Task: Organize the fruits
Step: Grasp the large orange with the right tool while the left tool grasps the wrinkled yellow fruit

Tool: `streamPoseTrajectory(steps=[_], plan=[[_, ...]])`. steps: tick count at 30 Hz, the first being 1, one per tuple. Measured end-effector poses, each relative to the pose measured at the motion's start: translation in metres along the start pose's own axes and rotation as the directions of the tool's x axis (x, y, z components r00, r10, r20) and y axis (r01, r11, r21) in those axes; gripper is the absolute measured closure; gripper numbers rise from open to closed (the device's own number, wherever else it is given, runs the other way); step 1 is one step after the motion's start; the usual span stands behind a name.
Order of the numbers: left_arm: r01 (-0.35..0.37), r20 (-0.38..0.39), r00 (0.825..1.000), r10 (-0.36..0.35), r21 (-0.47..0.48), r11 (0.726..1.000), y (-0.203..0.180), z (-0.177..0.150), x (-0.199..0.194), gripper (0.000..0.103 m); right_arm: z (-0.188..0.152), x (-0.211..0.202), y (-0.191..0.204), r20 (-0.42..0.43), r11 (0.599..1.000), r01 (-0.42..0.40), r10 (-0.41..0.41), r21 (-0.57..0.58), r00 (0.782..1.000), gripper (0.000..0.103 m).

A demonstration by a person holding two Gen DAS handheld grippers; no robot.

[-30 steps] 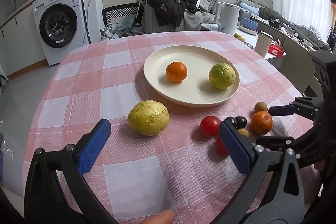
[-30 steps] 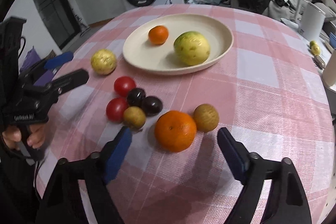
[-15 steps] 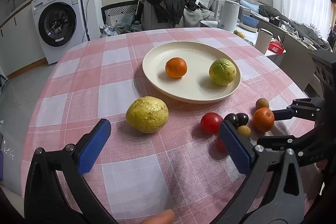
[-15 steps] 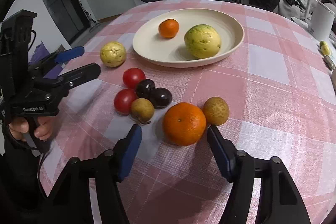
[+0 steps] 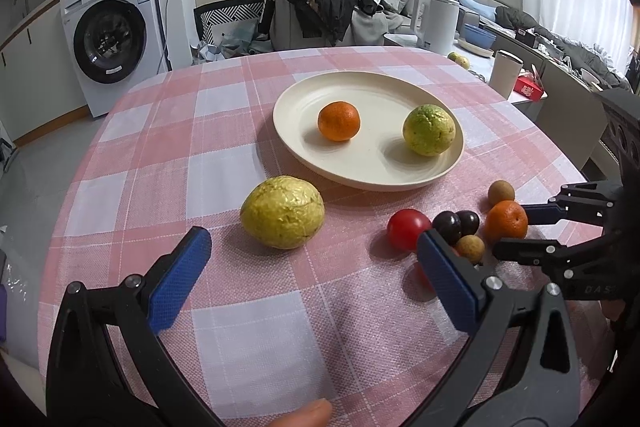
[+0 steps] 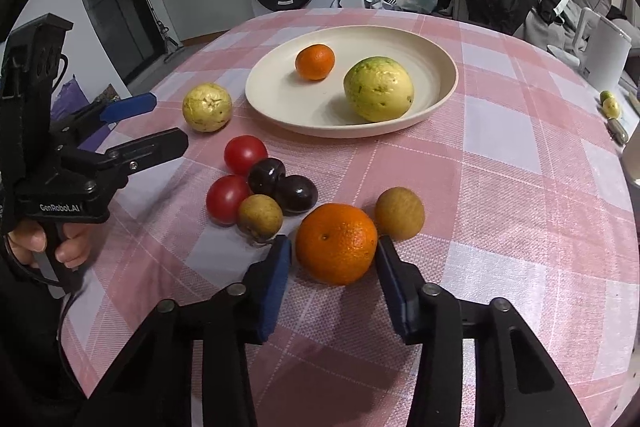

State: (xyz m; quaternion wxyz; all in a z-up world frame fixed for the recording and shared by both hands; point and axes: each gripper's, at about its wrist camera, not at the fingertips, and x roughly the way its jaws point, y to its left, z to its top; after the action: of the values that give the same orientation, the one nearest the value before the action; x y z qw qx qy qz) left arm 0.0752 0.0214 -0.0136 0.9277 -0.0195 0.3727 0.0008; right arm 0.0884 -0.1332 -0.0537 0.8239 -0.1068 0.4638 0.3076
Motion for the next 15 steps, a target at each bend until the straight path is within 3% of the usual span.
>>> streamPoseTrajectory(steps=[7, 15], plan=[[-0.004, -0.007, 1.000, 0.004, -0.003, 1.000, 0.001, 0.000, 0.002, 0.001, -0.002, -0.002, 0.000, 0.014, 1.000, 0.000, 0.001, -0.017, 1.000, 0.064], [-0.025, -0.031, 0.999, 0.024, -0.038, 0.999, 0.009, -0.001, 0.010, 0.001, 0.003, -0.021, -0.003, 0.118, 0.999, -0.035, 0.034, 0.000, 0.992, 0.064]])
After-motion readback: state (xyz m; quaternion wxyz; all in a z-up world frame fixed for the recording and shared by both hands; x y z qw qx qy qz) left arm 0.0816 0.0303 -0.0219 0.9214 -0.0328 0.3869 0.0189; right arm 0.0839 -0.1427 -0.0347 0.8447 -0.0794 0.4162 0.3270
